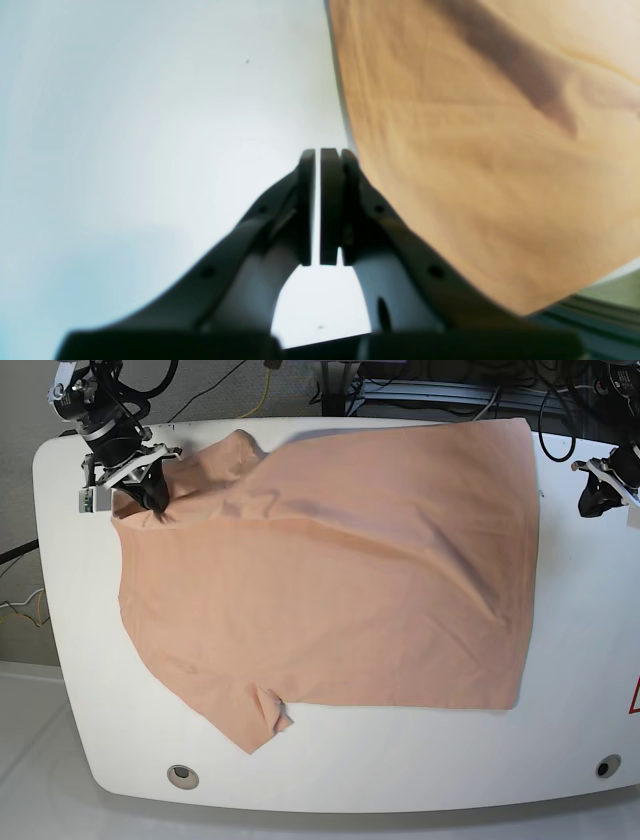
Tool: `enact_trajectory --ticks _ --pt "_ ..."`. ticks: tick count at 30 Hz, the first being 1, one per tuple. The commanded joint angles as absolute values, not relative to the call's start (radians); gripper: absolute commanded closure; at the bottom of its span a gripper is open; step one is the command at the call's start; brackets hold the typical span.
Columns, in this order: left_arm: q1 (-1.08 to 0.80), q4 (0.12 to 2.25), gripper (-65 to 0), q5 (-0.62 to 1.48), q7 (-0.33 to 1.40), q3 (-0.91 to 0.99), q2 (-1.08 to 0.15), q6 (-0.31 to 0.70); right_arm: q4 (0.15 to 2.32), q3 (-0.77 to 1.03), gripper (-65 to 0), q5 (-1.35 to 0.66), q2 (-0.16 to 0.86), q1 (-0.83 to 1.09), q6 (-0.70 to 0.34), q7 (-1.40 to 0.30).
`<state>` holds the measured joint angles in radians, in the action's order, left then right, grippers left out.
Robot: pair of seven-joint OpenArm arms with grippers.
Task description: Fold the T-shirt properly
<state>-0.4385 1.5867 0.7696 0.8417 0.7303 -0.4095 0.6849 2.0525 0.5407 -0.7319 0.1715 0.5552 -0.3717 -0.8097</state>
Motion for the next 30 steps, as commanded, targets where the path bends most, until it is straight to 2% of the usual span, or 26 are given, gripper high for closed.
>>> enact_trajectory --ticks 1,4,5,9,30 --pt "-0.423 1.592 0.0 0.795 0.821 0.742 -0.432 0.694 2.079 0.542 0.0 -0.753 0.178 0.546 -0.389 -0.774" --pt "-0.413 1.581 0.0 0.801 0.825 0.742 -0.432 0.693 2.079 0.539 0.0 -0.756 0.179 0.549 -0.390 -0.772" --pt "-0.420 1.572 -0.9 0.782 0.854 0.723 -0.375 0.688 2.009 0.516 -0.8 -0.740 0.162 0.535 -0.389 -0.803" --pt "-0.420 1.572 -0.9 0.782 0.869 0.727 -0.357 0.688 1.997 0.516 -0.6 -0.740 0.162 0.535 -0.389 -0.803" --pt "-0.420 1.601 -0.9 0.783 0.872 0.727 -0.355 0.688 1.995 0.516 -0.5 -0.740 0.159 0.535 -0.389 -0.803"
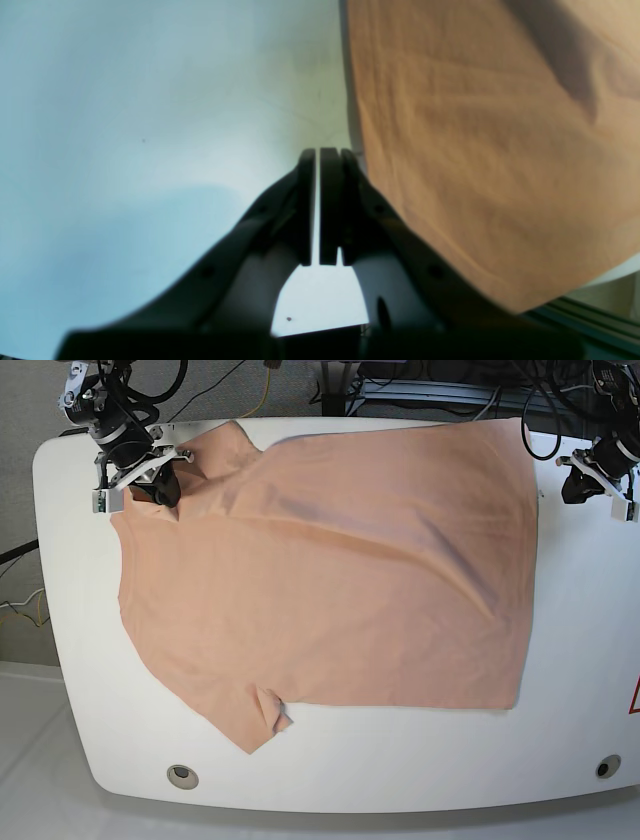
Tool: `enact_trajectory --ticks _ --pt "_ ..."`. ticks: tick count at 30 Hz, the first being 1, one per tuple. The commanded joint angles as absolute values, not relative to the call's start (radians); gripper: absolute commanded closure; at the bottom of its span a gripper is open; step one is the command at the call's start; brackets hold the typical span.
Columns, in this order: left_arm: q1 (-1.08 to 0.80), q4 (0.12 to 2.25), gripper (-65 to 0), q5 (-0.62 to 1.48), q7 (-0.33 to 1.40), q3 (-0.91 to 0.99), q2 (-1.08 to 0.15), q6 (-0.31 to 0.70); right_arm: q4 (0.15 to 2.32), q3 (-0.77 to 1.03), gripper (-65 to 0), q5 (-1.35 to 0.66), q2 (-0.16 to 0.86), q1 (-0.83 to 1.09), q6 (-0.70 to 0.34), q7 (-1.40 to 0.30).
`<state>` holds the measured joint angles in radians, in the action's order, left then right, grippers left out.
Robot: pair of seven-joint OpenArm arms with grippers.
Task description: Fold the T-shirt properly
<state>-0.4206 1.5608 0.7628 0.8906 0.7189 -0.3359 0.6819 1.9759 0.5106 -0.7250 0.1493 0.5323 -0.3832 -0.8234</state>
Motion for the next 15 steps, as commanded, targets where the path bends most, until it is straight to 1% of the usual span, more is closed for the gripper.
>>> enact_trajectory --ticks 1,6,9,15 --pt "-0.421 1.621 -0.9 0.783 0.872 0.727 -0.355 0.688 1.995 0.516 -0.5 -0.740 0.159 0.535 -0.389 -0.803" --pt "-0.458 1.753 -0.9 0.783 0.872 0.722 -0.351 0.688 1.995 0.516 -0.5 -0.740 0.159 0.535 -0.389 -0.803" --pt "-0.473 1.810 -0.9 0.783 0.872 0.722 -0.320 0.688 1.995 0.516 -0.5 -0.740 0.159 0.535 -0.389 -0.803" --pt "-0.475 1.817 -1.2 0.783 0.874 0.722 -0.300 0.688 1.995 0.516 -0.5 -0.740 0.159 0.533 -0.389 -0.803"
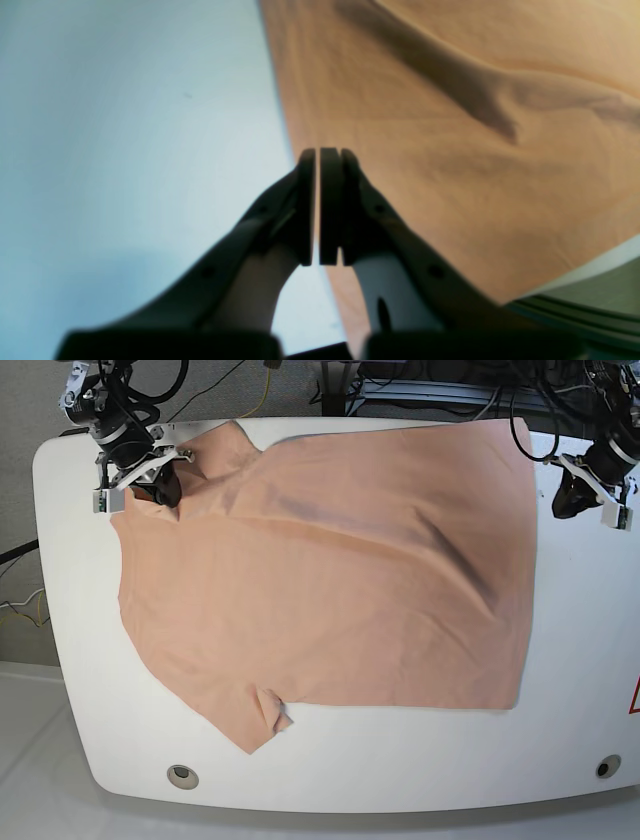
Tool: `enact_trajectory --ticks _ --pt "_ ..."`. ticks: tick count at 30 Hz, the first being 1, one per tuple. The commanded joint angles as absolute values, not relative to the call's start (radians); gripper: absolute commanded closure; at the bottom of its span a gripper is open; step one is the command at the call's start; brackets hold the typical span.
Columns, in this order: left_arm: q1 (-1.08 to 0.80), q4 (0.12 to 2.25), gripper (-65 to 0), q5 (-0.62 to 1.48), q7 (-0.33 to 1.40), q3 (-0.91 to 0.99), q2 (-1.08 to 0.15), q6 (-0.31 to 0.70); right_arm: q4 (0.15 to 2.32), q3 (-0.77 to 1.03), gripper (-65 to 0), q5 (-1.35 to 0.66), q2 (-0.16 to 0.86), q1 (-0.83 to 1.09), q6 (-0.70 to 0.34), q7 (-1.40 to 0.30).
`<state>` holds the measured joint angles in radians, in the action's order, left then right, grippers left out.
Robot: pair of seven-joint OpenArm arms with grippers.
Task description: Fold the T-shirt properly
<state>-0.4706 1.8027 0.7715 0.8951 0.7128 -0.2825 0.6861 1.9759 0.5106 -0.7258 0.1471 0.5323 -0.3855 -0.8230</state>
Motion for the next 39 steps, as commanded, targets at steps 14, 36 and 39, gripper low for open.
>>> enact_trajectory --ticks 14,36,39 --pt "-0.524 1.817 -1.3 0.789 0.885 0.700 -0.280 0.680 1.995 0.516 -0.5 -0.740 0.159 0.533 -0.389 -0.803" --pt "-0.572 1.817 -1.3 0.951 0.863 0.700 -0.271 0.383 1.995 0.516 -0.5 -0.740 0.159 0.515 -0.390 -0.874" --pt "-0.572 1.817 -1.4 0.966 0.877 0.700 -0.271 0.387 1.995 0.516 -0.5 -0.740 0.159 0.513 -0.390 -0.874"
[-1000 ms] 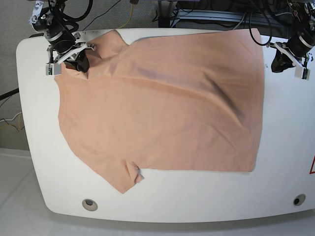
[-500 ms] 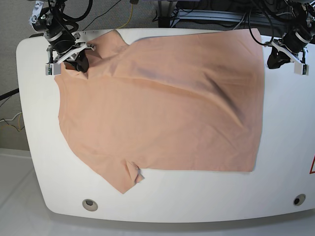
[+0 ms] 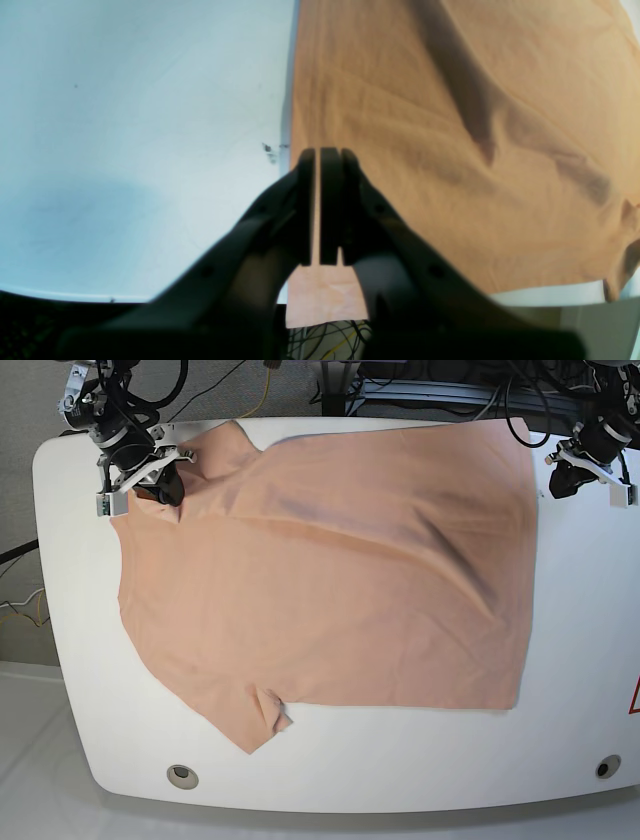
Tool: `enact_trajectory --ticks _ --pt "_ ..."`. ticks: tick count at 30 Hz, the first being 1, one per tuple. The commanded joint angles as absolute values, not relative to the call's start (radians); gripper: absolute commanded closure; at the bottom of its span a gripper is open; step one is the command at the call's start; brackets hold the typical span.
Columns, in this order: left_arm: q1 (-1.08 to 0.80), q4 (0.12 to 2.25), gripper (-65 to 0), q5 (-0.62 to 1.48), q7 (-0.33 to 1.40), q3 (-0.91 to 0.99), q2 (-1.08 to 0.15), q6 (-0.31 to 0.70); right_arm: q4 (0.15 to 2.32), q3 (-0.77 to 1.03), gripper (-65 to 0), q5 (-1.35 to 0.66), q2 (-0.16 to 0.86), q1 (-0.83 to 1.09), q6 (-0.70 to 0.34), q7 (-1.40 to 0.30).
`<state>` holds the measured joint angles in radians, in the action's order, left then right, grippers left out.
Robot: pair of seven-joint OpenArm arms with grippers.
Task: Fold the T-shirt properly
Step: 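Move the left gripper along the shoulder edge toward the right gripper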
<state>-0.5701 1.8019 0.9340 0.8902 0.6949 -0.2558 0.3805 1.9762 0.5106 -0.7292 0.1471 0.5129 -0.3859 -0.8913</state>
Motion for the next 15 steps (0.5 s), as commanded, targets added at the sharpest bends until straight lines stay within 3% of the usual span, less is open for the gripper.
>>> enact_trajectory --ticks 1,7,15 --pt "-0.573 1.817 -1.4 0.977 0.878 0.700 -0.271 0.400 1.995 0.516 -0.5 -0.740 0.159 0.513 -0.390 -0.874" --pt "-0.598 1.817 -2.6 0.987 0.878 0.700 -0.271 0.489 1.995 0.516 -0.5 -0.740 0.159 0.513 -0.390 -0.874" --pt "-0.601 1.817 -24.8 0.981 0.880 0.700 -0.265 0.604 1.995 0.516 -0.5 -0.740 0.159 0.513 -0.390 -0.874"
